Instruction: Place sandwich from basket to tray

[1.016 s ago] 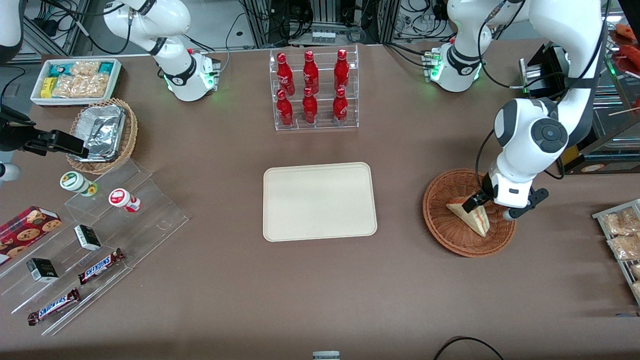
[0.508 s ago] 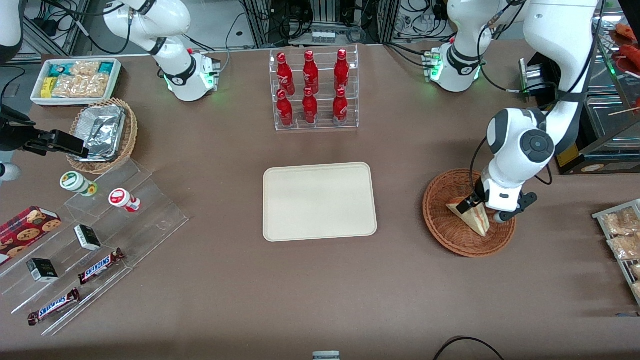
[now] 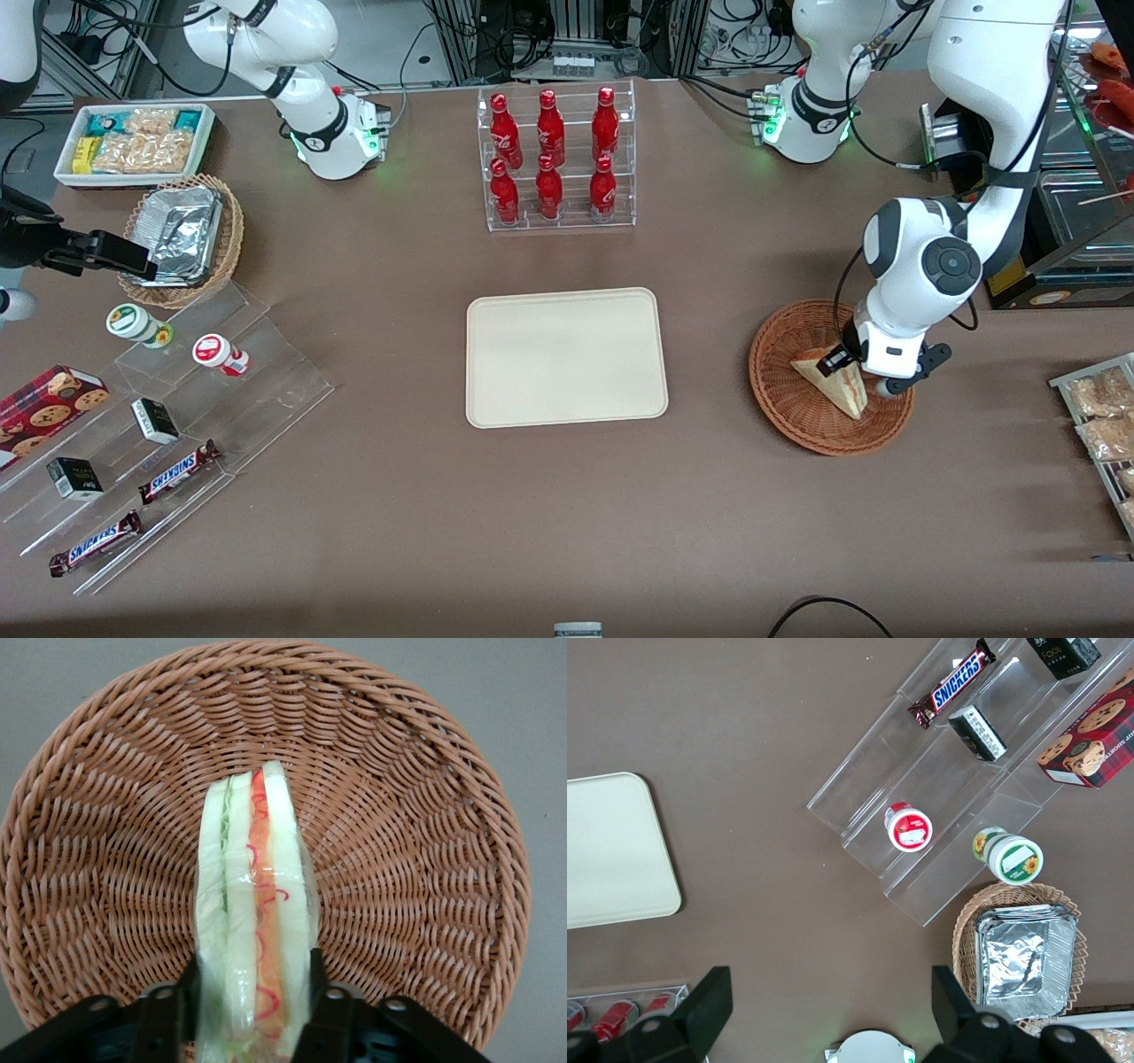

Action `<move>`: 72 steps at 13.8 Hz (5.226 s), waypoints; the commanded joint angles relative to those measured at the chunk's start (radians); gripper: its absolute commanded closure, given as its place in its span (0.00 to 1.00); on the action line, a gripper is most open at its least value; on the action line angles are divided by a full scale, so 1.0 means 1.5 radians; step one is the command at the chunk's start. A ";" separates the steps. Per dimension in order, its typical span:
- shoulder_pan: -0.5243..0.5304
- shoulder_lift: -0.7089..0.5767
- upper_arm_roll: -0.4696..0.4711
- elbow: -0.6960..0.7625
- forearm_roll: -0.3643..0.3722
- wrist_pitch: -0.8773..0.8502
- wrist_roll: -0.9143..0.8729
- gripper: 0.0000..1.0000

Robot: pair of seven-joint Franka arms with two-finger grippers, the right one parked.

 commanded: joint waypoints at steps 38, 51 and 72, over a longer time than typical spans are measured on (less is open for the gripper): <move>-0.362 0.364 -0.208 0.559 0.229 -0.259 -0.186 1.00; -0.326 0.230 -0.206 0.558 0.229 -0.323 -0.236 0.00; -0.023 -0.226 -0.062 0.359 0.007 -0.647 0.277 0.00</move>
